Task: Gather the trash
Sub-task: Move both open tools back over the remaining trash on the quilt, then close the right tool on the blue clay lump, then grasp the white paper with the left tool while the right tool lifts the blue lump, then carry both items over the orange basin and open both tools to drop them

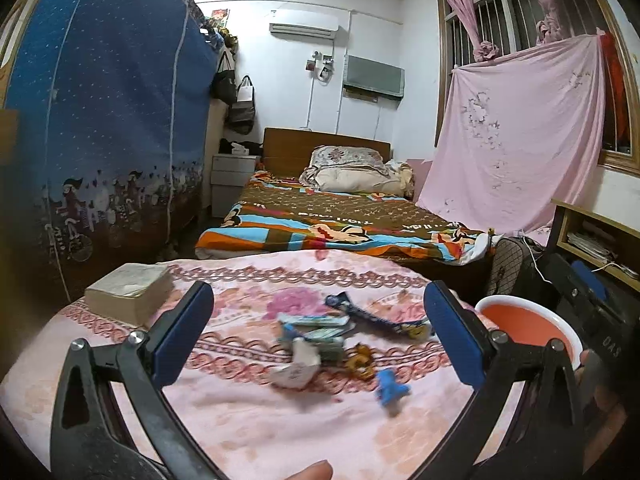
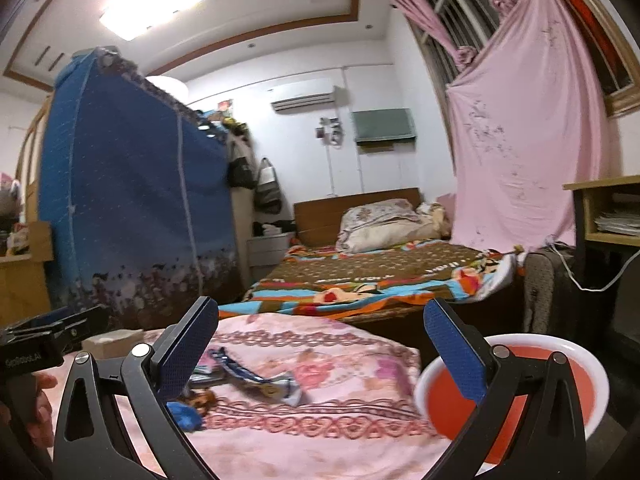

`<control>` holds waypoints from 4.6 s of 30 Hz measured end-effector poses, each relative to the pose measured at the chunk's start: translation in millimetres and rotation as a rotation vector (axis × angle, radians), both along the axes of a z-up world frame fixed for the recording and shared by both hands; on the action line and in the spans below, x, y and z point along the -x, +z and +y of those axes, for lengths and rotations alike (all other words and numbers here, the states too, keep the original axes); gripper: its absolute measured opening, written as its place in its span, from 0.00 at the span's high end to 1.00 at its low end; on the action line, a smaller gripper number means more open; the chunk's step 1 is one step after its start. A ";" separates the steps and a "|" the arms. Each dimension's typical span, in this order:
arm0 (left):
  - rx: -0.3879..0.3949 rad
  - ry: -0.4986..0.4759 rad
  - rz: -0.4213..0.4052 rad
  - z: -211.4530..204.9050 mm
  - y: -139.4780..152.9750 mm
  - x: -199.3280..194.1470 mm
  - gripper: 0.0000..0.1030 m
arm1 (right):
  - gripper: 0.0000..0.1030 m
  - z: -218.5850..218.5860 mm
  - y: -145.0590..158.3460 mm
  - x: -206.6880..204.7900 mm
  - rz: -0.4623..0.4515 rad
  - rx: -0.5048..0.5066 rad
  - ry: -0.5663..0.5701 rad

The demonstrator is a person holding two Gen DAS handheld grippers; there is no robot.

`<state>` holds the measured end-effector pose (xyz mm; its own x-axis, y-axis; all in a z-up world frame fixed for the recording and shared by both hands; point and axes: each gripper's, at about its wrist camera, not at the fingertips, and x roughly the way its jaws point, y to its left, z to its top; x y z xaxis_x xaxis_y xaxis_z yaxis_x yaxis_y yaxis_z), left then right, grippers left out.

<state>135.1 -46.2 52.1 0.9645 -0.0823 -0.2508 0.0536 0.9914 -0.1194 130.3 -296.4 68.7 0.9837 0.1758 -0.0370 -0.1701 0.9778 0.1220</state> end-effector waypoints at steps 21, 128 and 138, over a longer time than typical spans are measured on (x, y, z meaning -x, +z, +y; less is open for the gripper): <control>0.004 0.014 0.131 38.2 -16.4 -4.0 0.12 | 0.00 73.4 -26.6 -39.0 0.300 0.142 0.297; -0.177 -0.570 -0.104 -172.1 32.2 -29.3 1.00 | 0.62 -79.3 -3.1 -5.9 0.059 -0.062 -0.328; -0.118 -0.637 0.093 -209.1 10.5 -70.3 1.00 | 0.62 -107.7 -23.7 -19.0 0.195 -0.138 -0.378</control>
<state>205.3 -255.3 62.6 0.7098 -0.5972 -0.3735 0.6295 0.7757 -0.0440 149.3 -404.0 45.0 0.9569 -0.1782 -0.2294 0.2348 0.9393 0.2500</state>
